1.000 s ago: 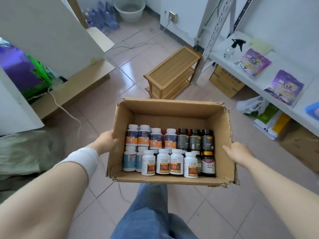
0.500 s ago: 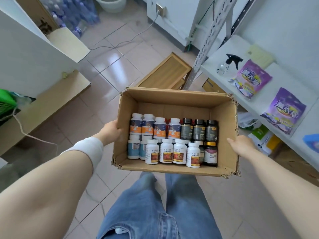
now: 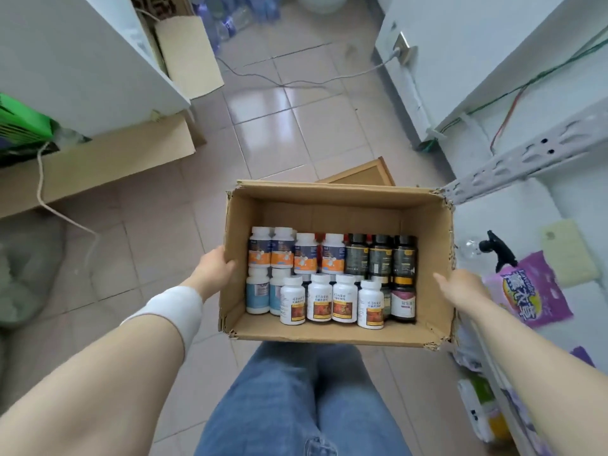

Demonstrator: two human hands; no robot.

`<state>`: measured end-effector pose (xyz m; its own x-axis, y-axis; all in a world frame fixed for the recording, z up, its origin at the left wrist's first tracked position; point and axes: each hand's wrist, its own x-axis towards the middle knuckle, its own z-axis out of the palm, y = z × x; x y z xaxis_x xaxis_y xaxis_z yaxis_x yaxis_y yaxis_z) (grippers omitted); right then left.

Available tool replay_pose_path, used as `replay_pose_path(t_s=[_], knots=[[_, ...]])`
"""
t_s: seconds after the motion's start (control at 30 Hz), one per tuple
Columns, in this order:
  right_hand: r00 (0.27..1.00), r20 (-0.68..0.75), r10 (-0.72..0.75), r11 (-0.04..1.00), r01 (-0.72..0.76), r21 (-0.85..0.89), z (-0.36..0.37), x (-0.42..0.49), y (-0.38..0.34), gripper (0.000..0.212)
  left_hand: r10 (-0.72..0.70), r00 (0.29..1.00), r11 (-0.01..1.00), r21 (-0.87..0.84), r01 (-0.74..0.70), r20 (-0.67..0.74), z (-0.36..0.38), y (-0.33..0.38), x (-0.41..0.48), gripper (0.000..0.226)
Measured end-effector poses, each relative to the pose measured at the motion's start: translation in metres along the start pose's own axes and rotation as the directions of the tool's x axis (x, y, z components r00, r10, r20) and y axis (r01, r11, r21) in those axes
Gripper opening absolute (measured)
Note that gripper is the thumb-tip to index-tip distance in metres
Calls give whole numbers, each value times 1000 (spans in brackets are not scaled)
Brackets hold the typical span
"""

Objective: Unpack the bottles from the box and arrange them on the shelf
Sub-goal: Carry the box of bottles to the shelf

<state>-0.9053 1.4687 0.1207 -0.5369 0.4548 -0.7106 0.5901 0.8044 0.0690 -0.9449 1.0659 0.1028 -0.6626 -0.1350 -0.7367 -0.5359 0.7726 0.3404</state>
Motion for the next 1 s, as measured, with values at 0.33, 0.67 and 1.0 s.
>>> replay_pose_path(t_s=[0.33, 0.67, 1.0], knots=[[997, 42, -58, 989, 63, -137, -56, 157, -75, 49, -202, 979, 963, -186, 195, -16, 29, 54, 90, 33], [976, 156, -150, 959, 182, -215, -70, 259, -118, 48, -294, 956, 929, -233, 287, 6, 56, 73, 148, 33], [989, 120, -82, 979, 103, -175, -64, 283, -128, 49, -321, 947, 909, -277, 311, 13, 67, 74, 163, 32]])
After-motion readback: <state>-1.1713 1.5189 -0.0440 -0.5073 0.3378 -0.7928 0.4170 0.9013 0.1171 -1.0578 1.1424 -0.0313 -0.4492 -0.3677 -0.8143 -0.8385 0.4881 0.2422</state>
